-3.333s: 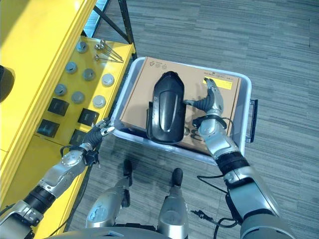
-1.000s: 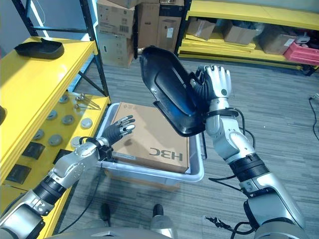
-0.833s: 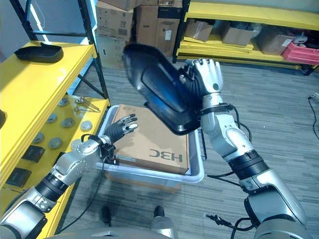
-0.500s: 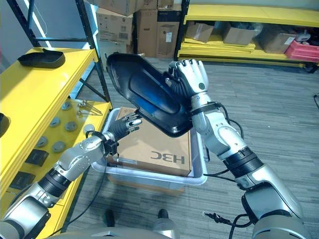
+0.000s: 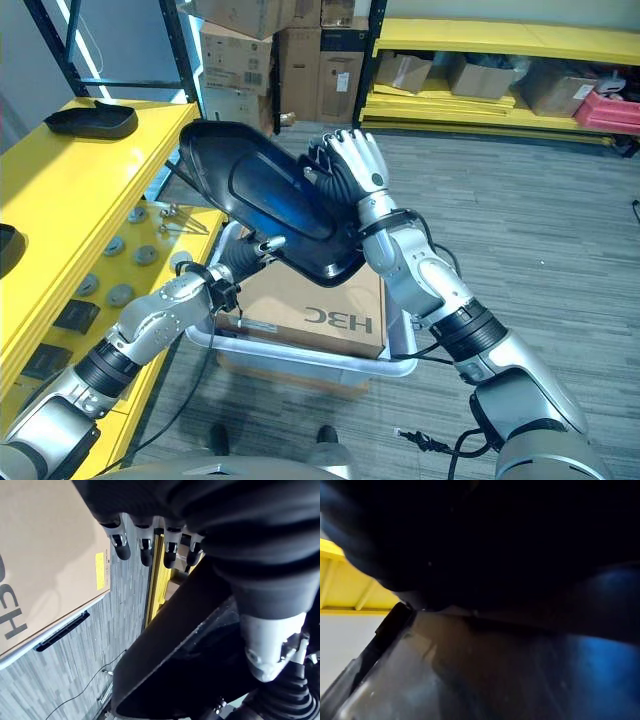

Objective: Move parts from the plastic box to the shelf.

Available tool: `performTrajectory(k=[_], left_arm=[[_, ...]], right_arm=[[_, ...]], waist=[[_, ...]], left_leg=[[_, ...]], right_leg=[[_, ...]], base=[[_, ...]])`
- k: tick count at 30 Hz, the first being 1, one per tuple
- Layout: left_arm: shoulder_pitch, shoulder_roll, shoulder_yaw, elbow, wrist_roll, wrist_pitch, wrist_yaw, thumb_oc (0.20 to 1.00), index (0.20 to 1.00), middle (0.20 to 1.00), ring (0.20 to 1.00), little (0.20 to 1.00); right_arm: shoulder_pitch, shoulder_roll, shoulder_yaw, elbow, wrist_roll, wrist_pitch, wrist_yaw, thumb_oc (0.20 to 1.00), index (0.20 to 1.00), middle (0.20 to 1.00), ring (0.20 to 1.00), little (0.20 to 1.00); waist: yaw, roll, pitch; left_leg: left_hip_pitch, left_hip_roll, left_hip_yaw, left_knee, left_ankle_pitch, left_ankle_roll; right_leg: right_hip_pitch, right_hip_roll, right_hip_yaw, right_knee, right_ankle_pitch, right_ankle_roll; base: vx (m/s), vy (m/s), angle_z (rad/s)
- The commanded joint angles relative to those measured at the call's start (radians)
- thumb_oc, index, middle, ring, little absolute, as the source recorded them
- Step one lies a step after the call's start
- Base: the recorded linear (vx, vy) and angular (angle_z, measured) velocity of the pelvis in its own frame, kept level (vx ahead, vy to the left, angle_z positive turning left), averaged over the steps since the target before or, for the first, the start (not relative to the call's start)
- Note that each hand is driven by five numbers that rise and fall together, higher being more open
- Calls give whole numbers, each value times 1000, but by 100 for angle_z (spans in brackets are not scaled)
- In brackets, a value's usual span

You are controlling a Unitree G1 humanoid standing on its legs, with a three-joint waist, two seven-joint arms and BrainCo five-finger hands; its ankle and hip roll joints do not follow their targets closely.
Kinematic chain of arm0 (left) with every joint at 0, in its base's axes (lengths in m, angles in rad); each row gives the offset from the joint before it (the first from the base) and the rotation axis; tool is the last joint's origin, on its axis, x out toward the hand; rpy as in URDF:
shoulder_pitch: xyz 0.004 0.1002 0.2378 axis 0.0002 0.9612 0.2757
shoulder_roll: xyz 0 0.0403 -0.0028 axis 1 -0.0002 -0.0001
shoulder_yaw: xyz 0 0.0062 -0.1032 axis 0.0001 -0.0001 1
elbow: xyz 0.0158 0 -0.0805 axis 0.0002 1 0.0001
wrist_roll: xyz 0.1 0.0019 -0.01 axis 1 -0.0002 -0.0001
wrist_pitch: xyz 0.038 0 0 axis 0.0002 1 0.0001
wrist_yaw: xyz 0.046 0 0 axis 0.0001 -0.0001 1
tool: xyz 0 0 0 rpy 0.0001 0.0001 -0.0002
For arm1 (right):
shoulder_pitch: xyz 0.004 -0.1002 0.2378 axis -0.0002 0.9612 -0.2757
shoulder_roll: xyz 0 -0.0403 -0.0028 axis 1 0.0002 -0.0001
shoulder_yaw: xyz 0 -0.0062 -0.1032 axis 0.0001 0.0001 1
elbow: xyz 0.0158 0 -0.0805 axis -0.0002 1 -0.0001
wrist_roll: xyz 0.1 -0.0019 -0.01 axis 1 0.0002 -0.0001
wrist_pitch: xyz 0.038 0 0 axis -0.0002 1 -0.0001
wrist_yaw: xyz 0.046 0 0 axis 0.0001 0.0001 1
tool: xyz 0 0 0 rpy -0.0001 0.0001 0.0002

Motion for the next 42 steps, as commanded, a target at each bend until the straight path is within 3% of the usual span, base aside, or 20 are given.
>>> performTrajectory(k=[1, 6, 7, 8, 13, 20, 23, 26, 28, 29, 31, 36, 38, 40, 42], left_arm=[[-87, -21, -9, 59, 31, -124, 44, 1000, 1000, 1000, 1000, 1000], [-81, -66, 16, 67, -41, -217, 74, 1000, 1000, 1000, 1000, 1000], [-76, -86, 20, 68, -64, -280, 91, 325, 325, 325, 325, 325], [-74, -98, 24, 71, -64, -314, 87, 200, 200, 200, 200, 200], [-71, -140, 25, 68, -58, -393, 120, 200, 200, 200, 200, 200], [-31, -183, 39, 55, -176, -510, 119, 200, 200, 200, 200, 200], [-25, -189, 39, 52, -150, -548, 129, 200, 200, 200, 200, 200], [-24, -196, 51, 44, -79, -627, 171, 200, 200, 200, 200, 200], [-24, -192, 58, 40, -41, -639, 159, 200, 200, 200, 200, 200], [-21, -186, 65, 37, -12, -655, 128, 200, 200, 200, 200, 200], [-3, -161, 79, 15, 51, -684, 89, 200, 200, 200, 200, 200], [73, -28, 155, -7, 318, -754, 90, 200, 200, 200, 200, 200], [117, 42, 194, -43, 527, -768, 109, 200, 200, 200, 200, 200], [170, 135, 248, -108, 612, -765, 123, 200, 200, 200, 200, 200], [190, 175, 273, -127, 635, -762, 127, 200, 200, 200, 200, 200]], right_arm=[[-147, 29, 11, -59, 144, -38, 47, 200, 200, 200, 200, 200], [-94, 102, 18, -119, 268, -61, 120, 200, 200, 200, 200, 200], [-75, 138, 29, -145, 292, -62, 129, 200, 200, 200, 200, 200], [-61, 160, 34, -157, 311, -65, 136, 200, 200, 200, 200, 200], [-21, 258, 72, -166, 372, -51, 160, 200, 200, 200, 200, 200], [60, 371, 118, -145, 495, -134, 181, 200, 200, 200, 200, 200], [78, 389, 119, -138, 526, -160, 170, 200, 200, 200, 200, 200], [104, 415, 116, -138, 533, -217, 173, 200, 200, 200, 200, 200], [113, 418, 113, -141, 554, -225, 191, 451, 451, 451, 451, 451], [133, 419, 105, -146, 608, -226, 224, 1000, 1000, 1000, 1000, 1000], [181, 402, 72, -156, 697, -215, 267, 1000, 1000, 1000, 1000, 1000], [416, 321, -137, -170, 841, -302, 208, 1000, 1000, 1000, 1000, 1000], [532, 316, -244, -157, 828, -278, 195, 1000, 1000, 1000, 1000, 1000], [638, 314, -336, -114, 774, -269, 207, 1000, 1000, 1000, 1000, 1000], [676, 307, -363, -77, 738, -252, 208, 1000, 1000, 1000, 1000, 1000]], waist=[[3, -40, -23], [-2, -46, -19], [-4, -48, -17], [-5, -49, -16], [-2, -54, -8], [11, -62, -5], [13, -66, -6], [16, -70, -6], [16, -72, -7], [16, -73, -8], [14, -76, -9], [-22, -80, -9], [-45, -73, -6], [-68, -64, 1], [-76, -60, 4]], left_leg=[[85, 6, 58, 2, -124, -16], [87, 5, 61, 2, -125, -16], [88, 5, 63, 2, -126, -14], [89, 5, 63, 2, -127, -13], [90, 4, 64, 2, -129, -12], [92, 2, 66, 2, -129, -9], [94, -1, 64, 2, -130, -7], [97, -8, 60, 2, -134, -2], [99, -11, 60, 2, -136, 0], [100, -13, 59, 2, -137, 2], [101, -19, 58, 2, -141, 5], [113, -33, 76, 2, -153, 20], [117, -41, 88, 2, -159, 27], [122, -53, 99, 2, -167, 37], [123, -60, 101, 2, -171, 43]], right_leg=[[31, -16, -39, -1, -78, 21], [31, -19, -36, -1, -75, 21], [30, -19, -35, -1, -74, 20], [29, -19, -34, -1, -74, 20], [31, -19, -35, -1, -74, 17], [34, -25, -43, -1, -69, 16], [34, -28, -44, -1, -66, 18], [36, -33, -43, -1, -63, 21], [36, -35, -41, -1, -62, 22], [36, -37, -38, -1, -60, 24], [37, -41, -33, -1, -57, 27], [32, -55, -7, -1, -43, 48], [23, -63, 7, 2, -37, 58], [13, -74, 22, 6, -34, 68], [9, -79, 29, 9, -32, 73]], base=[[0, 0, 0], [0, 0, 0], [0, 0, 0], [0, 0, 0], [0, 0, 0], [0, 0, 0], [0, 0, 0], [-1, 23, 0], [3, 17, 0], [10, 31, 0], [13, 47, -2], [17, 80, -11], [-1, 124, -11], [-8, 153, -36], [-3, 100, -34]])
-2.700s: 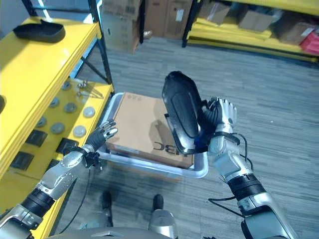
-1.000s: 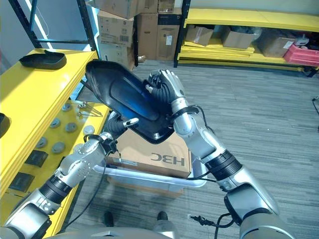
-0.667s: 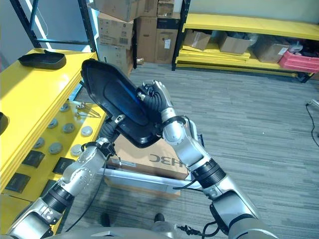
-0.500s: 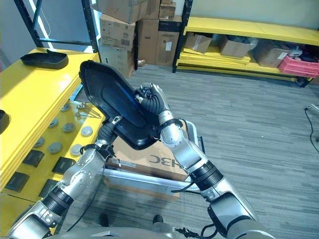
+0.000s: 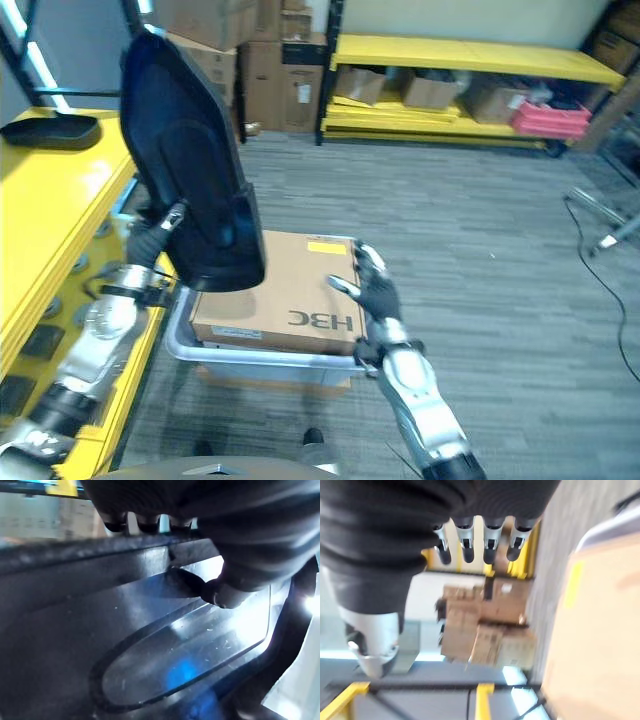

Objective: Move parts from the plastic box to the shelf.

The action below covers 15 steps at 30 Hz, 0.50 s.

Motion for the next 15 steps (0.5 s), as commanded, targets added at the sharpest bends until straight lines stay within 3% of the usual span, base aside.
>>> performTrajectory(k=[1, 3, 5, 6, 8, 9, 11, 13, 14, 15], left_arm=[[-91, -6, 2, -45, 85, -97, 17, 200, 200, 200, 200, 200], [-52, 46, 33, -58, 93, -121, 39, 200, 200, 200, 200, 200], [-51, 60, 38, -60, 84, -138, 60, 200, 200, 200, 200, 200], [-49, 58, 44, -68, 87, -146, 68, 200, 200, 200, 200, 200], [-56, 45, 51, -82, 85, -162, 55, 200, 200, 200, 200, 200], [-71, 29, 32, -78, 85, -181, 38, 200, 200, 200, 200, 200], [-83, 17, 23, -81, 86, -180, 38, 200, 200, 200, 200, 200], [-91, -11, 34, -103, 68, -130, 55, 200, 200, 200, 200, 200], [-77, -30, 67, -115, 79, -99, 85, 200, 200, 200, 200, 200], [-68, -34, 77, -120, 79, -99, 92, 200, 200, 200, 200, 200]], right_arm=[[-128, -13, 30, 1, -85, -33, 13, 1000, 1000, 1000, 1000, 1000], [-69, -21, 20, 193, -32, 49, 62, 1000, 1000, 1000, 1000, 1000], [-74, -5, 61, 356, -81, 99, 75, 1000, 1000, 1000, 1000, 1000], [-79, 17, 88, 475, -106, 170, 99, 1000, 1000, 1000, 1000, 1000], [-98, 44, 146, 711, -128, 180, 99, 1000, 1000, 1000, 1000, 1000], [-107, 65, 156, 826, -71, 204, 95, 1000, 1000, 1000, 1000, 1000], [-112, 85, 150, 905, -37, 204, 89, 1000, 1000, 1000, 1000, 1000], [-143, 132, 156, 1048, 6, 286, 133, 1000, 1000, 1000, 1000, 1000], [-169, 156, 169, 1184, -28, 326, 213, 1000, 1000, 1000, 1000, 1000], [-180, 157, 167, 1231, -31, 336, 234, 1000, 1000, 1000, 1000, 1000]], waist=[[4, 18, 35], [6, 18, 45], [17, 17, 56], [28, 18, 63], [61, 18, 77], [70, 21, 82], [74, 23, 86], [105, 32, 97], [146, 44, 116], [162, 50, 124]], left_leg=[[85, -23, 17, 3, -136, 36], [80, -40, 12, 3, -145, 53], [75, -48, -1, 3, -148, 63], [72, -50, -8, 3, -148, 67], [60, -51, -48, 3, -145, 69], [54, -60, -114, 3, -150, 76], [54, -64, -156, 3, -149, 76], [41, -59, -216, 3, -129, 60], [17, -38, -238, 10, -94, 20], [3, -30, -238, 13, -78, 2]], right_leg=[[27, -33, -46, 15, -31, 39], [17, -36, -40, 49, -45, 42], [-5, -38, -44, 92, -59, 41], [-12, -39, -50, 113, -67, 39], [-9, -27, -47, 132, -85, 26], [-1, 8, -3, 137, -105, 5], [8, 29, 12, 146, -122, -8], [26, 64, -14, 157, -156, -45], [43, 83, -67, 148, -174, -71], [48, 84, -86, 137, -172, -76]], base=[[-3, 98, -19], [-20, 95, -8], [-48, 13, 2], [-62, -55, 7], [-36, -198, 5], [21, -244, 4], [46, -249, 120], [-53, -461, 172], [-132, -414, 151], [-174, -353, 142]])
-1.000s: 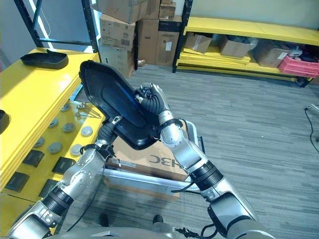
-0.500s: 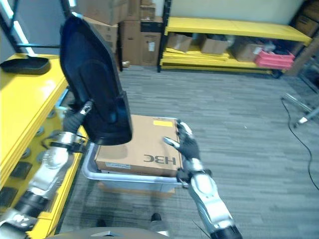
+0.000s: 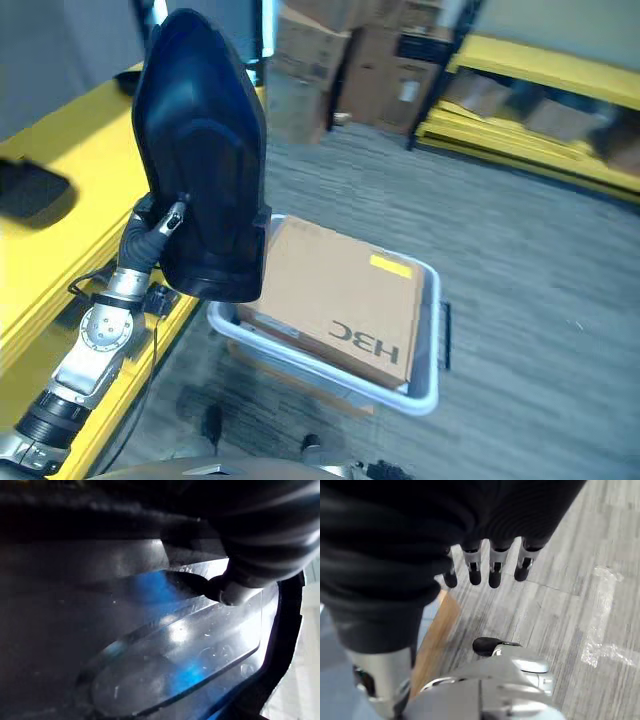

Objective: Move parts from the plastic box to the shelf.

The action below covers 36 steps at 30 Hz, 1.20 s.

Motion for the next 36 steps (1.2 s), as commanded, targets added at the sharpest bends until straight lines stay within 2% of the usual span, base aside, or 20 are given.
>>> performTrajectory(k=[1, 4, 7, 8, 9, 10, 12, 13, 14, 15, 19, 20, 22, 24, 26, 27, 28, 32, 34, 36], left_arm=[[-83, 44, 124, -94, 9, -26, 63, 200, 200, 200, 200, 200], [-47, 44, 163, -113, 4, -19, 78, 200, 200, 200, 200, 200], [-32, 45, 179, -114, 17, -11, 73, 200, 200, 200, 200, 200], [-26, 44, 184, -122, 14, 1, 77, 200, 200, 200, 200, 200], [-2, 43, 199, -130, 22, 0, 92, 200, 200, 200, 200, 200], [1, 44, 202, -131, 26, 2, 102, 200, 200, 200, 200, 200], [5, 45, 214, -136, 18, 4, 103, 200, 200, 200, 200, 200], [1, 49, 218, -132, 8, -2, 98, 200, 200, 200, 200, 200], [0, 49, 219, -133, 9, -1, 100, 200, 200, 200, 200, 200], [-6, 53, 207, -144, 24, -8, 108, 200, 200, 200, 200, 200], [-12, 58, 184, -155, 10, -35, 94, 200, 200, 200, 200, 200], [-15, 59, 177, -158, 8, -37, 92, 200, 200, 200, 200, 200], [-36, 89, 146, -170, 30, -37, 60, 200, 200, 200, 200, 200], [-44, 107, 141, -191, -4, -31, 7, 200, 200, 200, 200, 200], [-95, 115, 60, -193, -67, -9, -57, 200, 200, 200, 200, 200], [-122, 111, 9, -176, -66, -31, -57, 200, 200, 200, 200, 200], [-136, 101, -25, -170, -65, -49, -59, 200, 200, 200, 200, 200], [-162, 56, -90, -176, -36, -36, -34, 200, 200, 200, 200, 200], [-166, 48, -96, -176, -25, -21, -19, 200, 200, 200, 200, 200], [-143, 66, -56, -164, -39, -6, 17, 200, 200, 200, 200, 200]], right_arm=[[-37, -18, 8, 16, -33, 69, 107, 1000, 1000, 1000, 1000, 1000], [-74, -31, 10, 93, -183, 132, 137, 1000, 1000, 1000, 1000, 1000], [-89, -53, 18, 146, -197, 142, 126, 1000, 1000, 1000, 1000, 1000], [-99, -59, 20, 149, -144, 146, 114, 1000, 1000, 1000, 1000, 1000], [-123, -65, -2, 145, -89, 166, 111, 1000, 1000, 1000, 1000, 1000], [-129, -65, -7, 145, -96, 167, 111, 1000, 1000, 1000, 1000, 1000], [-135, -70, -16, 148, -121, 175, 111, 1000, 1000, 1000, 1000, 1000], [-129, -72, -18, 159, -141, 180, 102, 1000, 1000, 1000, 1000, 1000], [-128, -73, -18, 161, -144, 179, 99, 1000, 1000, 1000, 1000, 1000], [-133, -70, -21, 164, -134, 163, 86, 1000, 1000, 1000, 1000, 1000], [-147, -67, -17, 153, -119, 165, 90, 1000, 1000, 1000, 1000, 1000], [-152, -66, -14, 149, -116, 169, 97, 1000, 1000, 1000, 1000, 1000], [-172, -44, 5, 137, -98, 127, 114, 1000, 1000, 1000, 1000, 1000], [-200, -35, 1, 117, -23, 98, 95, 1000, 1000, 1000, 1000, 1000], [-223, -45, -11, 86, -75, 103, 69, 1000, 1000, 1000, 1000, 1000], [-210, -50, -22, 93, -97, 86, 78, 1000, 1000, 1000, 1000, 1000], [-198, -53, -28, 101, -104, 92, 100, 1000, 1000, 1000, 1000, 1000], [-153, -61, -33, 146, -88, 69, 151, 1000, 1000, 1000, 1000, 1000], [-139, -60, -24, 167, -127, 62, 180, 1000, 1000, 1000, 1000, 1000], [-126, -54, -2, 178, -188, 94, 227, 1000, 1000, 1000, 1000, 1000]], waist=[[10, 15, 51], [55, 33, 74], [69, 37, 82], [65, 31, 78], [54, 3, 67], [51, -4, 63], [43, -14, 49], [32, -7, 31], [30, -5, 29], [12, 11, -1], [1, 27, -23], [3, 29, -27], [27, 35, -34], [49, 31, -31], [10, 40, -15], [-26, 39, -7], [-50, 39, 0], [-94, 34, 1], [-105, 28, 2], [-98, 17, 6]], left_leg=[[50, -35, 99, 10, -104, 16], [-26, -10, 114, 23, -43, -32], [-54, 13, 212, 79, -45, -34], [-51, 14, 260, 114, -70, -19], [-16, 3, 331, 216, -169, 32], [-7, -1, 345, 239, -193, 45], [25, -1, 376, 295, -217, 53], [78, 15, 385, 300, -248, 33], [85, 17, 388, 295, -249, 31], [153, 27, 445, 181, -244, 19], [190, 37, 503, 79, -216, 10], [193, 31, 505, 59, -214, 10], [187, 1, 480, 18, -209, 24], [182, -17, 469, 19, -221, 44], [138, -71, 371, 24, -223, 108], [132, -98, 303, 17, -229, 131], [127, -115, 260, 8, -227, 140], [113, -163, 187, -3, -199, 138], [123, -185, 172, -3, -208, 143], [129, -214, 169, 94, -267, 154]], right_leg=[[-31, -16, -7, 80, -66, -26], [-10, -13, -38, 51, -56, -24], [3, -25, -114, 45, -48, -21], [2, -35, -149, 43, -44, -23], [-22, -75, -191, 56, -27, -29], [-31, -86, -201, 60, -21, -29], [-49, -99, -237, 65, -9, -33], [-50, -95, -260, 59, -16, -27], [-50, -95, -265, 58, -15, -27], [-65, -109, -307, 51, 3, -12], [-69, -132, -340, 40, 24, 9], [-69, -138, -343, 38, 30, 16], [-75, -193, -347, 47, 74, 70], [-74, -229, -353, 66, 96, 86], [-142, -201, -163, 147, 68, 52], [-181, -150, -52, 176, 64, 54], [-199, -102, 6, 184, 60, 56], [-214, 32, 72, 136, 59, 22], [-229, 56, 90, 108, 85, 21], [-225, 42, 104, 94, 82, 6]], base=[[-150, -130, 71], [-123, -94, 55], [-129, -60, 86], [-257, 40, 110], [-255, 83, 106], [-245, 113, 91], [-125, 121, 89], [-58, 140, 98], [-117, 380, 154], [-127, 348, 145], [-86, 270, 121], [-11, 348, 89], [23, 329, 62], [11, 306, 62], [4, 472, 39], [56, 297, 106], [92, 239, 198], [110, 151, 161], [177, -23, 107], [197, -73, 16]])
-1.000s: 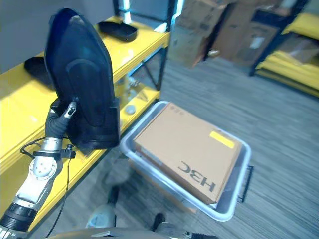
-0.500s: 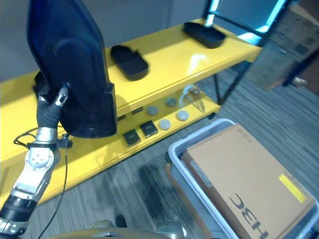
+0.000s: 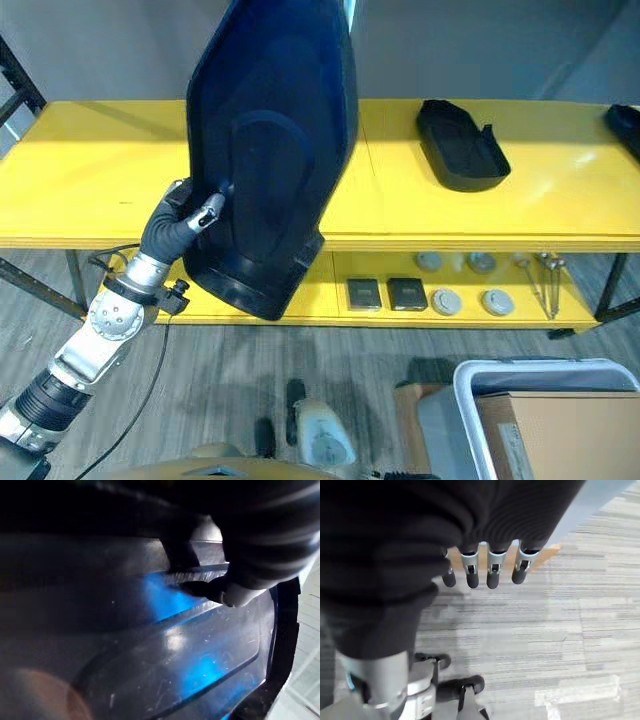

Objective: Move parts from the plastic box to the shelf.

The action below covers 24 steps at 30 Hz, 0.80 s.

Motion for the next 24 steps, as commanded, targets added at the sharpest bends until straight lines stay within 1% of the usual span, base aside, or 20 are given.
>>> performTrajectory(k=[1, 2, 3, 4, 5, 6, 7, 8, 9, 10, 12, 13, 14, 15, 17, 18, 20, 21, 23, 24], left_arm=[[7, -18, 92, -38, -45, -36, 63, 200, 200, 200, 200, 200], [9, -22, 94, -38, -63, -35, 69, 200, 200, 200, 200, 200], [8, -24, 92, -29, -75, -45, 62, 200, 200, 200, 200, 200], [9, -27, 92, -18, -101, -57, 49, 200, 200, 200, 200, 200], [14, -39, 89, -10, -118, -63, 40, 200, 200, 200, 200, 200], [23, -46, 90, -11, -98, -61, 47, 200, 200, 200, 200, 200], [42, -52, 91, -13, -73, -64, 66, 200, 200, 200, 200, 200], [46, -54, 90, -15, -72, -63, 81, 200, 200, 200, 200, 200], [50, -54, 92, -21, -82, -62, 100, 200, 200, 200, 200, 200], [51, -54, 94, -23, -83, -63, 103, 200, 200, 200, 200, 200], [60, -51, 101, -25, -77, -69, 123, 200, 200, 200, 200, 200], [60, -46, 110, -18, -86, -79, 115, 200, 200, 200, 200, 200], [59, -42, 112, -13, -88, -88, 108, 200, 200, 200, 200, 200], [52, -31, 105, -7, -75, -73, 108, 200, 200, 200, 200, 200], [34, -15, 88, 12, -74, -58, 119, 200, 200, 200, 200, 200], [22, -7, 84, 32, -85, -58, 118, 200, 200, 200, 200, 200], [15, 23, 94, 50, -51, -40, 156, 200, 200, 200, 200, 200], [17, 36, 105, 53, -47, -35, 166, 200, 200, 200, 200, 200], [39, 55, 140, 56, -33, -35, 182, 200, 200, 200, 200, 200], [55, 57, 161, 52, -27, -26, 199, 200, 200, 200, 200, 200]], right_arm=[[-38, -4, 43, 56, -75, 7, 56, 1000, 1000, 1000, 1000, 1000], [-42, -12, 33, 56, -68, 2, 33, 1000, 1000, 1000, 1000, 1000], [-46, -19, 33, 57, -64, 12, 20, 1000, 1000, 1000, 1000, 1000], [-46, -28, 33, 66, -53, 9, 2, 1000, 1000, 1000, 1000, 1000], [-57, -38, 26, 77, -4, -19, -34, 1000, 1000, 1000, 1000, 1000], [-70, -40, 22, 76, 34, -26, -37, 1000, 1000, 1000, 1000, 1000], [-96, -44, 24, 67, 59, -18, -24, 1000, 1000, 1000, 1000, 1000], [-107, -48, 24, 62, 52, -20, -20, 1000, 1000, 1000, 1000, 1000], [-119, -59, 26, 55, 25, -42, -22, 1000, 1000, 1000, 1000, 1000], [-121, -63, 27, 53, 25, -49, -27, 1000, 1000, 1000, 1000, 1000], [-133, -77, 26, 41, 32, -42, -41, 1000, 1000, 1000, 1000, 1000], [-141, -82, 21, 33, 39, -26, -49, 1000, 1000, 1000, 1000, 1000], [-146, -82, 17, 29, 38, -20, -58, 1000, 1000, 1000, 1000, 1000], [-157, -90, 3, 27, 3, -6, -75, 1000, 1000, 1000, 1000, 1000], [-149, -83, -2, 29, 2, 13, -101, 1000, 1000, 1000, 1000, 1000], [-139, -76, -6, 28, 1, 9, -112, 1000, 1000, 1000, 1000, 1000], [-119, -51, 0, 22, -53, -7, -114, 1000, 1000, 1000, 1000, 1000], [-113, -41, 7, 22, -64, -17, -129, 1000, 1000, 1000, 1000, 1000], [-92, -35, 21, 19, -5, -32, -151, 1000, 1000, 1000, 1000, 1000], [-69, -35, 10, 8, 21, -22, -145, 1000, 1000, 1000, 1000, 1000]], waist=[[-5, -11, -16], [4, -14, -6], [10, -18, 3], [15, -22, 10], [18, -19, 13], [19, -13, 10], [19, 5, -2], [20, 15, -7], [24, 30, -12], [25, 33, -11], [31, 43, -5], [33, 46, -7], [37, 50, -9], [37, 60, -12], [40, 62, -10], [40, 55, -7], [53, 43, 1], [56, 40, 4], [54, 34, 3], [45, 28, -5]], left_leg=[[-25, 38, -16, 171, -132, -81], [-79, 47, 8, 304, -119, -107], [-121, 75, 37, 388, -93, -131], [-165, 121, 62, 449, -66, -156], [-199, 197, 79, 452, -31, -184], [-191, 228, 77, 413, -11, -193], [-153, 283, 52, 279, 44, -214], [-134, 312, 36, 193, 73, -228], [-130, 366, 3, 91, 134, -263], [-128, 376, -4, 72, 148, -270], [-149, 407, -55, 42, 186, -290], [-143, 403, -64, 30, 157, -283], [-147, 407, -66, 19, 150, -279], [-146, 403, -62, 21, 133, -275], [-155, 377, -81, 54, 104, -256], [-136, 360, -74, 58, 83, -246], [-102, 331, -31, 56, 56, -221], [-86, 326, -11, 48, 52, -214], [-60, 305, 13, 22, 46, -191], [-55, 269, 11, 2, 31, -175]], right_leg=[[188, -37, -7, -230, 120, 45], [221, -62, -30, -253, 121, 31], [244, -79, -49, -263, 119, 21], [269, -93, -66, -273, 115, 15], [294, -106, -75, -286, 107, 15], [300, -109, -72, -289, 103, 17], [301, -109, -52, -290, 95, 26], [306, -113, -36, -293, 89, 34], [318, -126, -4, -305, 80, 50], [323, -128, 4, -306, 77, 52], [337, -144, 46, -300, 62, 63], [340, -156, 63, -282, 45, 69], [332, -167, 74, -263, 39, 77], [324, -194, 67, -223, 24, 90], [314, -214, 69, -180, 25, 103], [307, -243, 53, -159, 32, 115], [273, -299, -5, -121, 84, 127], [263, -303, -29, -109, 101, 130], [255, -243, -53, -118, 76, 126], [255, -185, -60, -151, 61, 105]], base=[[107, 61, -39], [109, 87, -26], [115, 109, 26], [157, 197, 61], [209, 280, 74], [321, 484, 52], [310, 501, 24], [406, 700, -34], [293, 527, -39], [262, 492, -61], [213, 469, -30], [201, 582, -38], [230, 688, -59], [246, 612, -72], [231, 357, -48], [156, 252, -44], [122, 279, -49], [92, 193, -46], [98, 197, -52], [91, 170, -45]])
